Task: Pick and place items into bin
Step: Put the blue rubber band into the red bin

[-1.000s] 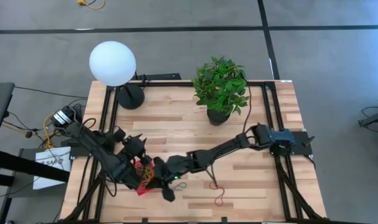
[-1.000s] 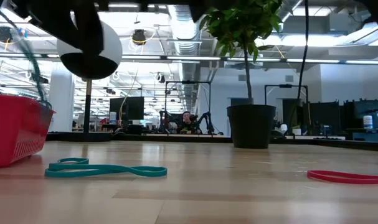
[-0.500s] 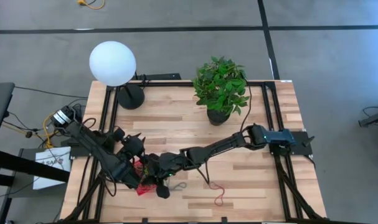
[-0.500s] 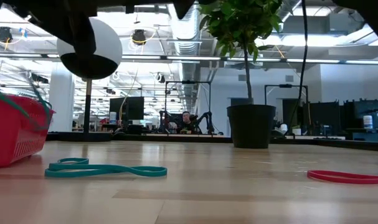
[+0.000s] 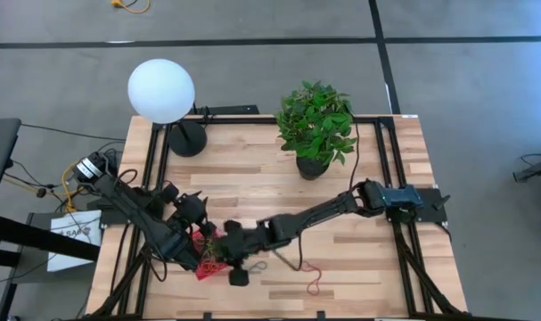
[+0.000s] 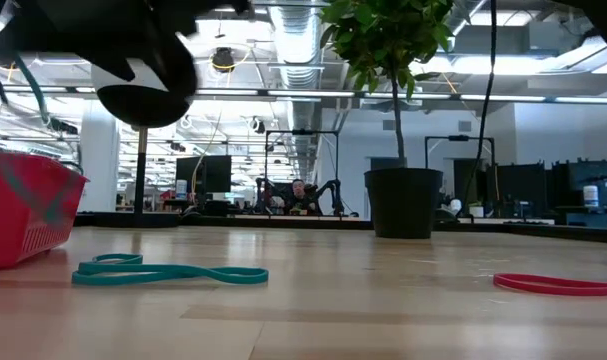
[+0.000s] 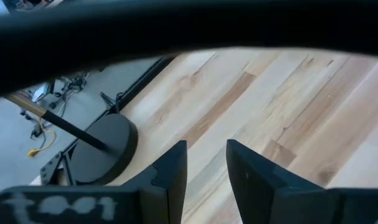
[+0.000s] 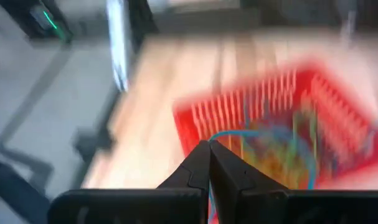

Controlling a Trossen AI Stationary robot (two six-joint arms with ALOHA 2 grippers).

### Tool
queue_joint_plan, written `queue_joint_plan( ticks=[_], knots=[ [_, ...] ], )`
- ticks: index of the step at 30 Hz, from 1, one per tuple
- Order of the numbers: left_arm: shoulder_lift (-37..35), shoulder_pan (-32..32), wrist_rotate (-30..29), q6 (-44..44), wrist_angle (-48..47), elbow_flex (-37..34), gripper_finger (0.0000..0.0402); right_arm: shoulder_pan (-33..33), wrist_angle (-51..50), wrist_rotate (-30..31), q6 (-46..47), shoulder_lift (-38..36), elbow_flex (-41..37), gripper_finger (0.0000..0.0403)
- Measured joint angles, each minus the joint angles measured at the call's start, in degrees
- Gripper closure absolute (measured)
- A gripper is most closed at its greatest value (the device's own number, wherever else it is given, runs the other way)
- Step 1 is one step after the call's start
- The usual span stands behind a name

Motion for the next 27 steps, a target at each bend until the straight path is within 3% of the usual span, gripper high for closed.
queue_joint_plan(
  ticks=[5, 8, 18, 20, 23, 27],
  knots=[
    [0.0, 0.0, 0.5, 0.7, 0.4, 0.0, 0.0299, 2.1, -11.1, 3.1, 1.6, -0.9, 0.0, 0.0403],
    [0.0, 0.0, 0.6, 0.9, 0.4, 0.0, 0.0299, 3.6, -16.7, 8.9, 1.3, -3.2, -0.1, 0.0403],
    [0.0, 0.0, 0.4, 1.1, 0.5, 0.0, 0.0299, 5.9, -10.4, 28.8, -7.2, -10.6, 0.0, 0.0403],
    [0.0, 0.0, -0.3, 1.2, 0.5, 0.0, 0.0299, 5.8, -5.7, 28.1, -10.2, -10.5, 0.0, 0.0403],
    [0.0, 0.0, -1.2, 1.4, 0.5, 0.0, 0.0299, 5.1, 3.2, 20.8, -14.5, -9.3, 0.0, 0.0403],
    [0.0, 0.0, -1.3, 1.7, 0.5, 0.0, 0.0299, 4.0, 6.7, 13.6, -14.4, -6.9, -0.1, 0.0403]
  ],
)
